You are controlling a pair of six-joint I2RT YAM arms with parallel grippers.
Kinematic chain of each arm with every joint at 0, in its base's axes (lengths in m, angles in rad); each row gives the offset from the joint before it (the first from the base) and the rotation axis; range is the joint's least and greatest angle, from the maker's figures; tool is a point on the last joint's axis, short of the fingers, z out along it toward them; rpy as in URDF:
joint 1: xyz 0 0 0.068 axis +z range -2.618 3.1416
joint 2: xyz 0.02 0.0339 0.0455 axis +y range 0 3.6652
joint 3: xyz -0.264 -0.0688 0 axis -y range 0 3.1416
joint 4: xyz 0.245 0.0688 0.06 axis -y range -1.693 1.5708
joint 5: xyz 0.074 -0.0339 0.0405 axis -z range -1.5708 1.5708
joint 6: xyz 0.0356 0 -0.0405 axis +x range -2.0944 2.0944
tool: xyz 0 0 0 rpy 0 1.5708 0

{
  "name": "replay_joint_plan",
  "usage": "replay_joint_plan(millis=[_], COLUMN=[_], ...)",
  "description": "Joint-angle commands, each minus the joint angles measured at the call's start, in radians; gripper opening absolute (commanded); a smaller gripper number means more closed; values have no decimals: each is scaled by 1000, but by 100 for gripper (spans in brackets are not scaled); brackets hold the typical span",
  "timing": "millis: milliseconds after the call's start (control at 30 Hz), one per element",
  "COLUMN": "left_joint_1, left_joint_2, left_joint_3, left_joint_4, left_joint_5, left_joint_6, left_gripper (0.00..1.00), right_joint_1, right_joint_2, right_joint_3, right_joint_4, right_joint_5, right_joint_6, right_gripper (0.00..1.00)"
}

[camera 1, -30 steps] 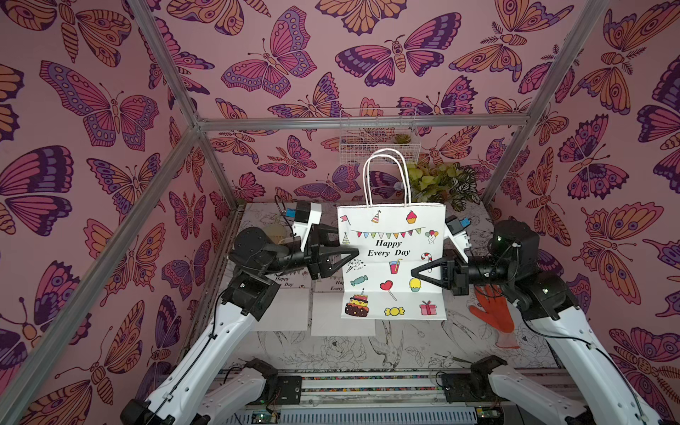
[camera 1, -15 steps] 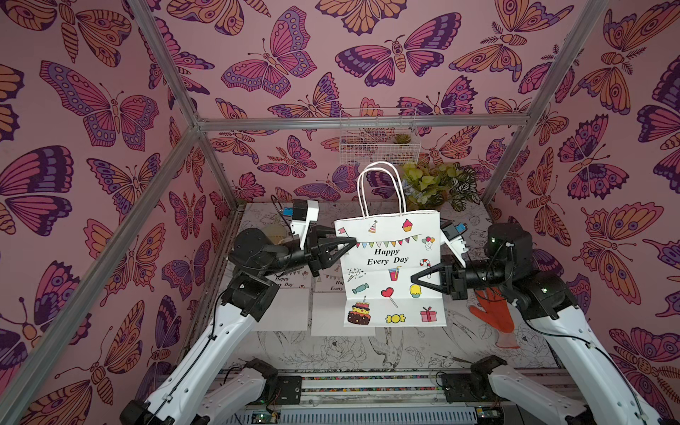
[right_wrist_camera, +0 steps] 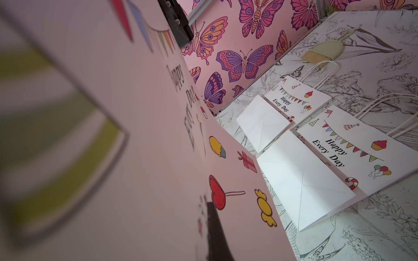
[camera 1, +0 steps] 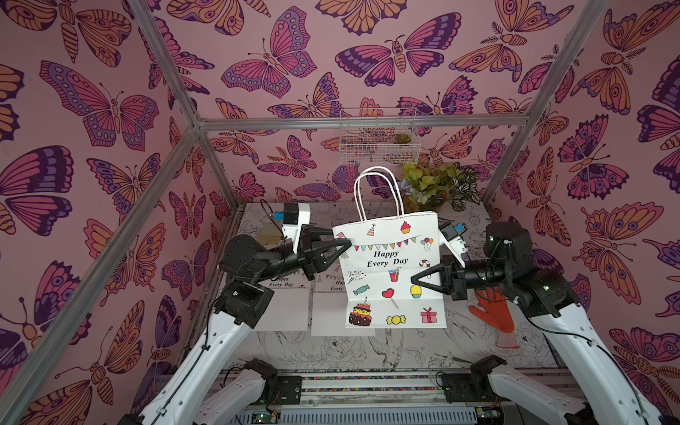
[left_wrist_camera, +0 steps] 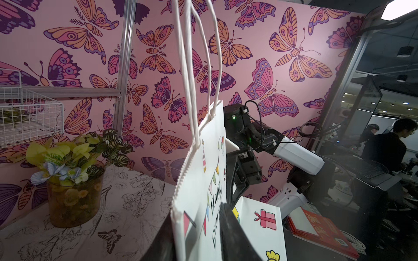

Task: Put away the paper bag
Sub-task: Press the paper bag.

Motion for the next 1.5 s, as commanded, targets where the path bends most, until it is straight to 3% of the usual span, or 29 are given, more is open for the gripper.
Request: replay_joint_plan(millis=[0, 167, 367, 400, 433, 500, 533, 600, 667, 1233, 1467], left_joint_1=[9, 11, 11, 12, 12, 11, 11, 9, 8, -28, -28], left_joint_2=[-21, -20, 6, 15, 22, 35, 37, 47, 59, 152, 173], left_joint_3=[-9, -10, 4, 11, 18, 26, 29, 34, 39, 58, 63], left_joint_4=[9, 8, 11, 12, 11, 12, 14, 16, 17, 18, 15], left_joint_5=[-2, 1, 36, 60, 83, 127, 141, 171, 199, 282, 294], left_joint_6=[10, 6, -15, -23, -30, -44, -50, -61, -72, -77, -80], left_gripper=[26, 0, 0, 4, 16, 49, 58, 67, 69, 64, 43], right_joint_1=[4, 4, 3, 3, 3, 3, 3, 1, 3, -30, -31], right_joint_2=[4, -18, -25, -29, -33, -41, -41, -44, -47, 19, 32], right_joint_3=[34, 12, 14, 17, 21, 26, 30, 40, 46, 82, 86], right_joint_4=[-42, -22, -10, -10, -5, 10, 16, 26, 45, 434, 448], right_joint_5=[12, 11, 17, 20, 24, 23, 17, 8, 0, -61, -78], right_joint_6=[-35, -21, -16, -14, -10, 4, 9, 19, 36, 288, 293], right_gripper=[0, 0, 0, 0, 0, 0, 0, 0, 0, 0, 0])
